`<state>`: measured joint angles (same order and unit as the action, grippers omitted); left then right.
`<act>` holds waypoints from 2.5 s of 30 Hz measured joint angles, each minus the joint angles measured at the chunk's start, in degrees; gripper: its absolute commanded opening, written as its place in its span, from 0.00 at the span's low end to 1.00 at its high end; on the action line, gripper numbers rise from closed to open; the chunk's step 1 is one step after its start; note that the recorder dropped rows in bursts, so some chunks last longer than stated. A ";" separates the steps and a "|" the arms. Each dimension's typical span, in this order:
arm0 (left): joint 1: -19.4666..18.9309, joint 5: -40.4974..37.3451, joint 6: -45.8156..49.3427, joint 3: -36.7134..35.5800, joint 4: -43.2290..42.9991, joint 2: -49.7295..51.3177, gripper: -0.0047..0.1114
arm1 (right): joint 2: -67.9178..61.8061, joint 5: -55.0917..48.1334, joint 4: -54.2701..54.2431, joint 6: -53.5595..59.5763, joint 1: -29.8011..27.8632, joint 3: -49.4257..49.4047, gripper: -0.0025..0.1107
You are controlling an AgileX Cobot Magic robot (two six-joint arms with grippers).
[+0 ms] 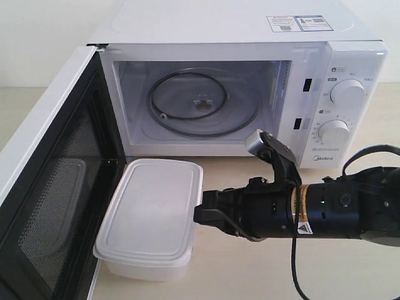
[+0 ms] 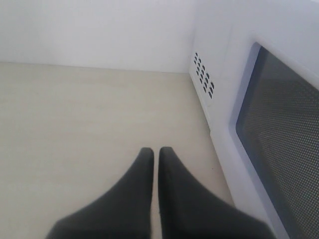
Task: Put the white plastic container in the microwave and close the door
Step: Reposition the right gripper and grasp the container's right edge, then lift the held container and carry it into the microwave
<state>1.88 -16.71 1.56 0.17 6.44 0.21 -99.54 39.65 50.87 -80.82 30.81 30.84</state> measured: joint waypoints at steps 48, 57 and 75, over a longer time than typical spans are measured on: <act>0.00 0.00 0.00 0.00 0.00 0.00 0.08 | -9.09 2.27 3.19 -15.83 0.00 6.28 0.36; 0.00 0.00 0.00 0.00 0.00 0.00 0.08 | -8.96 3.08 2.86 -16.03 -0.52 6.30 0.02; 0.00 0.00 0.00 0.00 0.00 0.00 0.08 | -8.25 1.83 2.74 -14.56 -0.50 6.30 0.02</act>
<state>1.88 -16.71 1.56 0.17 6.44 0.21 -107.79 41.48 53.60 -95.39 30.31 37.14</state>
